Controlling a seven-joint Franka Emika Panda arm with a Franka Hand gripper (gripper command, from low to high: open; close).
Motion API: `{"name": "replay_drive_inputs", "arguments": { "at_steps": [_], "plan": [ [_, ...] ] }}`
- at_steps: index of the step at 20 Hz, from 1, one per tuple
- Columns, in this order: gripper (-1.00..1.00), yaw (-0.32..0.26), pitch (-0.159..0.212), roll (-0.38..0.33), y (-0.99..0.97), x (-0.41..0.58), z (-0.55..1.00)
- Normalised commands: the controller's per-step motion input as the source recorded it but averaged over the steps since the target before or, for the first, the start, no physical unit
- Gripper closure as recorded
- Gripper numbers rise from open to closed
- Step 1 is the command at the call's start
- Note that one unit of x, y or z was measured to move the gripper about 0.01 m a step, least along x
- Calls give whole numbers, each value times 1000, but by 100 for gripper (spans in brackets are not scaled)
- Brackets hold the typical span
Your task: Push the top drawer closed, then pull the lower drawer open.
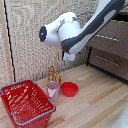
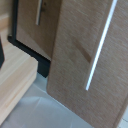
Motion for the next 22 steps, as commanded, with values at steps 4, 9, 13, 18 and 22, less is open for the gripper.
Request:
{"name": "replay_drive_inputs", "arguments": {
  "at_steps": [4, 9, 13, 18, 22],
  "plan": [
    [-100, 16, -142, -189, -316, -186, 319],
    [-100, 28, -133, -159, -398, -166, 196],
    [-100, 41, -116, -133, -456, -107, 45],
    [-100, 73, -118, -112, -445, -15, -19],
    [-100, 85, -116, -135, -419, 0, -4]
  ]
}}
